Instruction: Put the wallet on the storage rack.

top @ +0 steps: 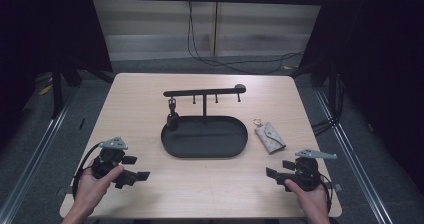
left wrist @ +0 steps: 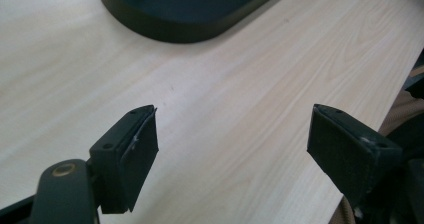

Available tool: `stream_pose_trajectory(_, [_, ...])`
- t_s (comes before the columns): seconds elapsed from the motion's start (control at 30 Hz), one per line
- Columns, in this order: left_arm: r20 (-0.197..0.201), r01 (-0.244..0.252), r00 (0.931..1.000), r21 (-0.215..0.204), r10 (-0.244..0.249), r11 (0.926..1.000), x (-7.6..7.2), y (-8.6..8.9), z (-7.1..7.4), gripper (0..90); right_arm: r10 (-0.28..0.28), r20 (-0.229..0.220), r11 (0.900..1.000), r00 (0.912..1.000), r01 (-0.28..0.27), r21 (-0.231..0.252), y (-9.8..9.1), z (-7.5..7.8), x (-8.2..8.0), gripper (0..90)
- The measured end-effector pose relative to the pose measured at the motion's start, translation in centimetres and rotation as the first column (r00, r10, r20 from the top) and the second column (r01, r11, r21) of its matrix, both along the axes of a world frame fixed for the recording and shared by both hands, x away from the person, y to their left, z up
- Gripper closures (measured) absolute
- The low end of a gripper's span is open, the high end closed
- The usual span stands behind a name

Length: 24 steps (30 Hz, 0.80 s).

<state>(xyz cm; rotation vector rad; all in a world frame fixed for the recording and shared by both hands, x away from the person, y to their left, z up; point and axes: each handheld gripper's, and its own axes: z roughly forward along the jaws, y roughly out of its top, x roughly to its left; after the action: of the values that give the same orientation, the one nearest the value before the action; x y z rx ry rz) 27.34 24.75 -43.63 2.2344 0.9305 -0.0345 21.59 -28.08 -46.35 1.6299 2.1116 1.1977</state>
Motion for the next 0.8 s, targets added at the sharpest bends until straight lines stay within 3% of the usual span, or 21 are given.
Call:
stream_pose_trajectory(0.2, [0.019, -0.011, 0.9998, -0.011, 0.011, 0.9999, -1.3, -0.2, -0.7, 22.4, 0.011, -0.028, 0.9988, 0.9995, -0.012, -0.047, 0.1, 1.2, 1.6, 21.0])
stream_pose_trajectory(0.27, [0.033, -0.031, 0.9989, -0.028, 0.032, 0.9991, -1.8, -0.1, -1.0, 22.4, 0.025, -0.039, 0.9968, 0.9989, -0.028, -0.075, 0.2, 1.5, 2.2, 21.5])
stream_pose_trajectory(0.33, [0.063, -0.095, 0.9933, -0.043, 0.097, 0.9946, -2.4, 0.1, -1.5, 22.4, 0.026, -0.046, 0.9958, 0.9986, -0.030, -0.086, 0.2, 1.9, 2.6, 24.1])
stream_pose_trajectory(0.47, [0.031, -0.071, 0.9969, -0.043, 0.073, 0.9965, -3.2, 0.4, -2.1, 22.4, 0.034, -0.056, 0.9959, 0.9979, -0.038, -0.082, -0.1, 2.5, 3.3, 26.5])
stream_pose_trajectory(0.63, [0.042, -0.056, 0.9974, -0.056, 0.059, 0.9968, -4.3, 0.3, -2.1, 22.4, 0.015, -0.087, 0.9964, 0.9961, -0.022, -0.082, -0.4, 3.0, 4.2, 28.1])
stream_pose_trajectory(0.73, [0.025, -0.046, 0.9986, -0.016, 0.046, 0.9988, -4.6, 0.0, -2.5, 21.8, 0.016, -0.101, 0.9951, 0.9948, -0.025, -0.095, -0.4, 3.4, 4.8, 28.2])
stream_pose_trajectory(0.8, [0.025, -0.044, 0.9987, -0.013, 0.045, 0.9989, -4.6, -0.3, -2.6, 21.8, 0.024, -0.106, 0.9950, 0.9941, -0.034, -0.094, -0.3, 3.7, 5.0, 27.6])
